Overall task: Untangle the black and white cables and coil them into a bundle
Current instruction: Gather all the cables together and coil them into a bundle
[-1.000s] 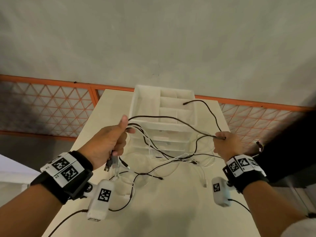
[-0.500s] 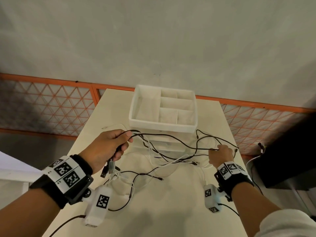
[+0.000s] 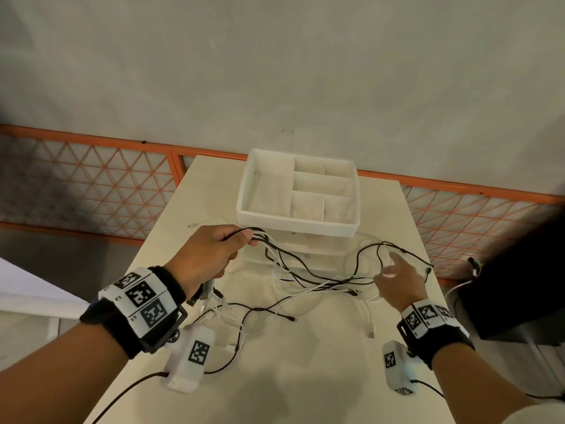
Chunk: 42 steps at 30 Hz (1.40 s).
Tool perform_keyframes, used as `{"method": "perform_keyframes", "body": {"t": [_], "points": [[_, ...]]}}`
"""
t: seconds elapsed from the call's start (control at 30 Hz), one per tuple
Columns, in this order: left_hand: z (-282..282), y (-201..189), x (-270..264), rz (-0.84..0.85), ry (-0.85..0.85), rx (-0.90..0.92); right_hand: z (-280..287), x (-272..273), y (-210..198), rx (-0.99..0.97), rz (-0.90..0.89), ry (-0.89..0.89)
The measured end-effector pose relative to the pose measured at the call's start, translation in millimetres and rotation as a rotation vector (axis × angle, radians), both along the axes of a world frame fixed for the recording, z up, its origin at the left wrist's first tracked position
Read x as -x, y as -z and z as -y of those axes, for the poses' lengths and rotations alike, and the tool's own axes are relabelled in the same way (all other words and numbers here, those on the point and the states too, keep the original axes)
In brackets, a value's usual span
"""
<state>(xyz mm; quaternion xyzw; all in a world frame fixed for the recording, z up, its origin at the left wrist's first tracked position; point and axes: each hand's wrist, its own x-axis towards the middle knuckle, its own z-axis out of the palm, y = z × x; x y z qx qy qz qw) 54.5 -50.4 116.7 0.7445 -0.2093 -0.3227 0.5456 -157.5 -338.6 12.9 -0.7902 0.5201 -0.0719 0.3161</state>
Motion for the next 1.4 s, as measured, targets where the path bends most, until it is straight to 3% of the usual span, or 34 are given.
{"method": "perform_keyframes", "body": {"t": [0.07,0.13,0.23,0.33,0.4,0.5,0.57,0.7,0.73,0.8,0.93,1.03,1.17,1.3,1.4], "points": [[2,-6,3,0.101,0.055,-0.042,-25,-12,-29,0.101,0.272,-0.059],[7,-14,10,0.189,0.147,-0.059,-64,-25,-60,0.034,0.472,-0.207],[18,-25,27,0.224,0.272,-0.040,-118,-38,-81,-0.112,0.592,-0.421],[22,-30,37,0.266,0.370,0.001,-141,-47,-75,-0.272,0.613,-0.493],[17,-30,39,0.260,0.431,0.014,-136,-50,-57,-0.347,0.485,-0.452],[3,-29,34,0.194,0.450,-0.021,-107,-43,-31,-0.411,0.045,-0.481],[-9,-26,26,0.209,0.482,-0.128,-83,-36,-20,-0.360,-0.098,-0.418],[-25,5,13,0.324,0.632,-0.583,-64,-28,-17,0.216,0.113,-0.117],[-27,19,11,0.331,0.620,-0.661,-69,-29,-15,0.293,0.179,-0.107],[-26,44,11,0.329,0.513,-0.735,-77,-31,-5,0.239,0.196,-0.169],[-29,66,11,0.323,0.298,-0.673,-97,-24,18,0.001,0.094,-0.295],[-32,70,8,0.266,0.162,-0.567,-119,-23,34,0.018,0.063,-0.402],[-27,69,8,0.222,0.129,-0.517,-138,-36,56,0.001,-0.134,-0.627],[-21,62,13,-0.030,0.011,-0.361,-143,-46,65,0.063,-0.338,-0.586],[-20,56,14,-0.124,-0.017,-0.282,-149,-48,59,0.115,-0.416,-0.654]]}}
